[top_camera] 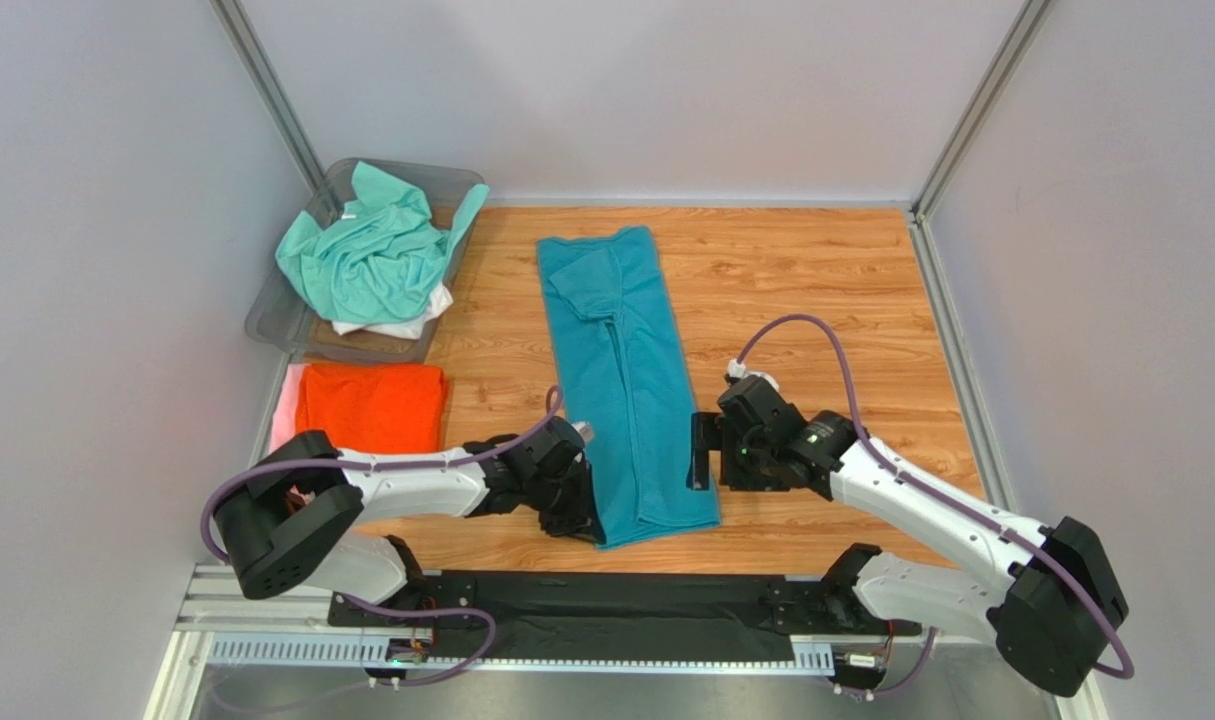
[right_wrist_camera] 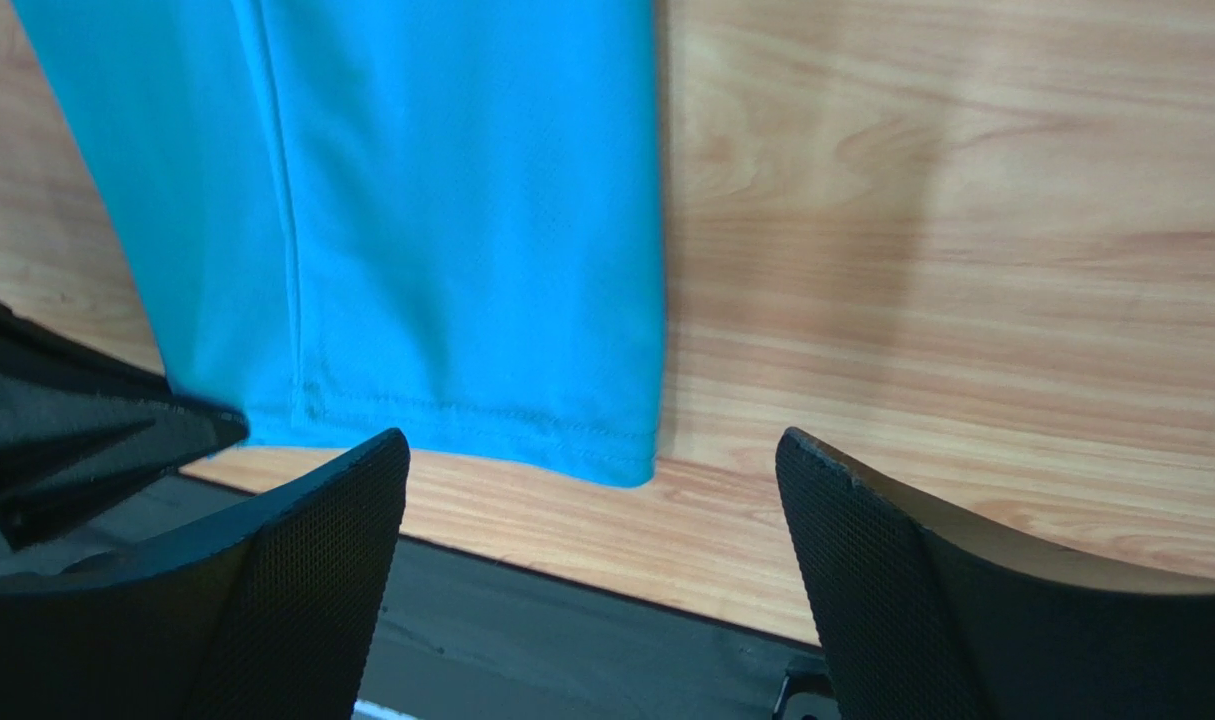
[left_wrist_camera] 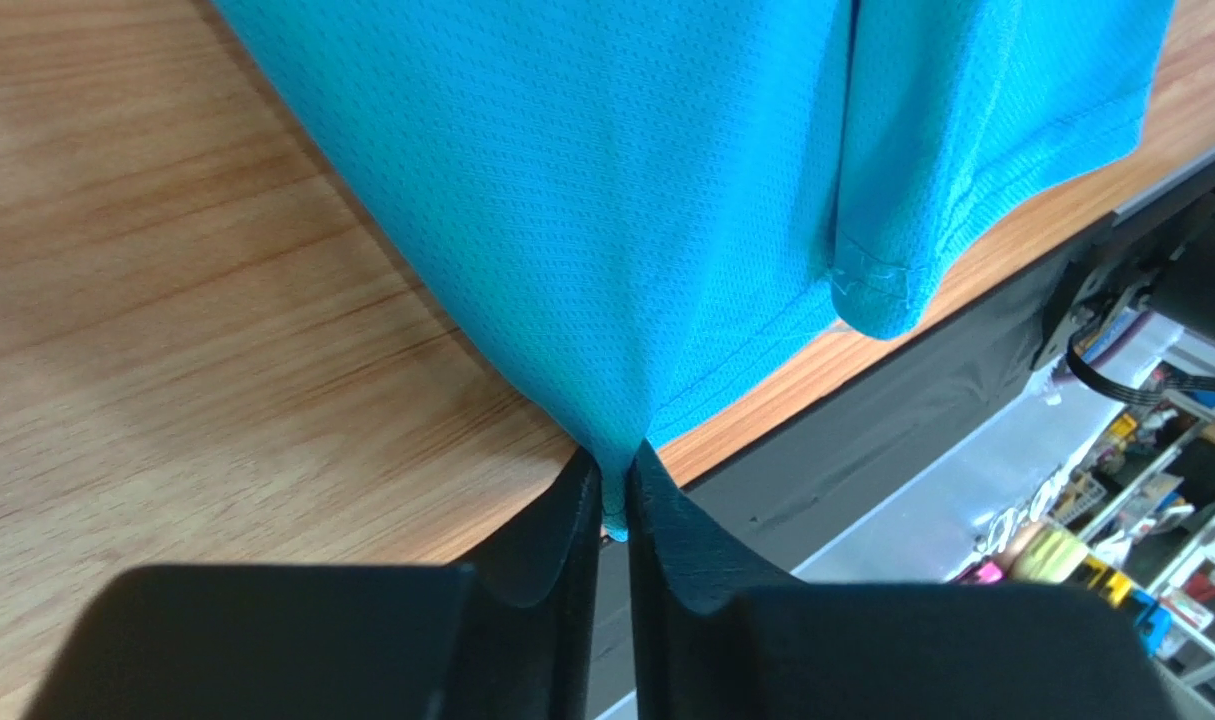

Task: Fold and stack the t-shirts
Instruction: Fold the tshirt

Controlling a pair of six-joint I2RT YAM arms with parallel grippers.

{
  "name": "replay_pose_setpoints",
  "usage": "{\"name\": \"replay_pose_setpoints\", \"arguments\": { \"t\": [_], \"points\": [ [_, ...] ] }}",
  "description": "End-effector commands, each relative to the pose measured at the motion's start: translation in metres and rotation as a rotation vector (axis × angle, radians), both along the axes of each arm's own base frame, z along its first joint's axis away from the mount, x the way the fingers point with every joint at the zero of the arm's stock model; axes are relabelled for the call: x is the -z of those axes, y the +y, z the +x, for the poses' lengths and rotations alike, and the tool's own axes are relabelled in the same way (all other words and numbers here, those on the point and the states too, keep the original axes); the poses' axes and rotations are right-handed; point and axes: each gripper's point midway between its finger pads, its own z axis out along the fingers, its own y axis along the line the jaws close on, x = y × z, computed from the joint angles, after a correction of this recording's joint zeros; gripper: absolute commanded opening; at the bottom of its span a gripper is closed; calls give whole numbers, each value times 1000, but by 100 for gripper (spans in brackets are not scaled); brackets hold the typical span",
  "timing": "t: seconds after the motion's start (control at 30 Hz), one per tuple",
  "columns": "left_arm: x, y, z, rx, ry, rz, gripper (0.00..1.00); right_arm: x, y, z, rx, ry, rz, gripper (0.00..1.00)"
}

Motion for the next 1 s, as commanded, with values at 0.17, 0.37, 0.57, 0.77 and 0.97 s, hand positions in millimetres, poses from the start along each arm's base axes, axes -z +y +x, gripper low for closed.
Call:
{"name": "replay_pose_setpoints", "arguments": {
  "t": [0.17, 0.37, 0.57, 0.77, 0.97],
  "points": [
    [25, 29, -8, -50, 28, 145, 12, 25, 21, -40, -116, 108, -57, 84],
    [28, 34, -11, -51, 34, 157, 11, 44, 24, -49, -146, 136, -159, 75],
    [28, 34, -11, -51, 31, 158, 11, 59, 10, -45, -109, 137, -263, 66],
    [31, 36, -13, -49, 41, 170, 8, 60, 5, -39, -86, 110, -293, 62],
    [33, 42, -15, -54, 46, 191, 7, 52, 1, -38, -80, 96, -302, 56]
  ]
}}
